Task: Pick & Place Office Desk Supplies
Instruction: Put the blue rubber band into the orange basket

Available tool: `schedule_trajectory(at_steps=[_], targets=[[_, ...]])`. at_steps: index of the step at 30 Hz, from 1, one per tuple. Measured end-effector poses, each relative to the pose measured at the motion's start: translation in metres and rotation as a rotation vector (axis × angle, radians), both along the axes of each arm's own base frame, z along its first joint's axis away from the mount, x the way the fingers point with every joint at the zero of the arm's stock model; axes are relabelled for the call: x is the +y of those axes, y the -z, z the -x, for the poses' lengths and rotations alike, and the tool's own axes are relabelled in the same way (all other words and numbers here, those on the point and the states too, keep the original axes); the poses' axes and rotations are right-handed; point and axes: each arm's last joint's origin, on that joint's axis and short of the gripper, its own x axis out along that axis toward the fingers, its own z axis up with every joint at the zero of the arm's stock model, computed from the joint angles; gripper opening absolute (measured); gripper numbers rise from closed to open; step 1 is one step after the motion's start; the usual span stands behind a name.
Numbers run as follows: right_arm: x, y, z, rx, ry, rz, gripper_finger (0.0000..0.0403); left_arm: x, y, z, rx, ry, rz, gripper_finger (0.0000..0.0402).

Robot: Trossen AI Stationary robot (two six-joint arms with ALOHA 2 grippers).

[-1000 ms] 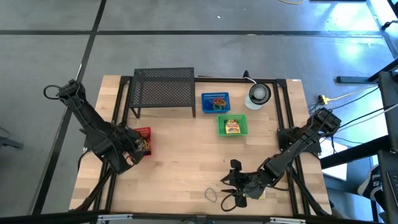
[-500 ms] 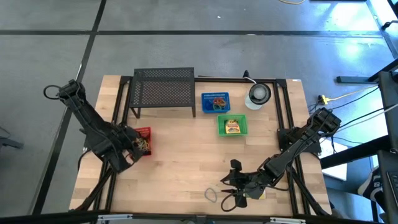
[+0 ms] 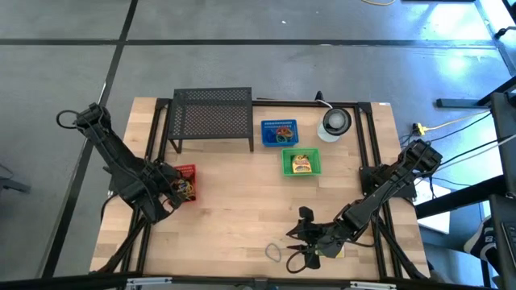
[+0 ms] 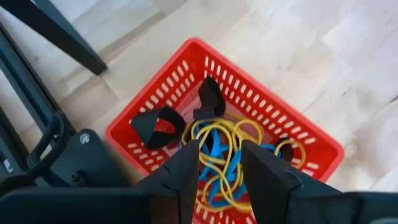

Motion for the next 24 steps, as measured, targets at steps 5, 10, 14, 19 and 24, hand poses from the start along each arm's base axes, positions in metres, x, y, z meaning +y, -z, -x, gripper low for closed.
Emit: schedule_trajectory(at_steps=[5,10,14,19,24], targets=[[0.002,0.006,0.0,0.077,0.001,-0.112,0.0197,-0.002,0.0,-0.002,-0.047,-0.002,0.003,0.0114],[0.004,0.016,-0.002,0.096,-0.03,-0.076,0.0197,-0.004,-0.001,-0.006,-0.112,0.009,0.001,0.0114],[0.001,0.028,-0.007,0.091,-0.046,0.026,0.0197,-0.005,-0.001,-0.008,-0.158,0.022,-0.01,0.0114],[-0.003,0.043,-0.023,0.102,-0.061,0.008,0.0197,-0.008,-0.002,-0.011,-0.198,0.064,-0.02,0.0114],[0.008,0.048,-0.044,0.072,-0.133,0.126,0.0197,-0.011,-0.002,-0.015,-0.219,0.103,-0.01,0.0114]])
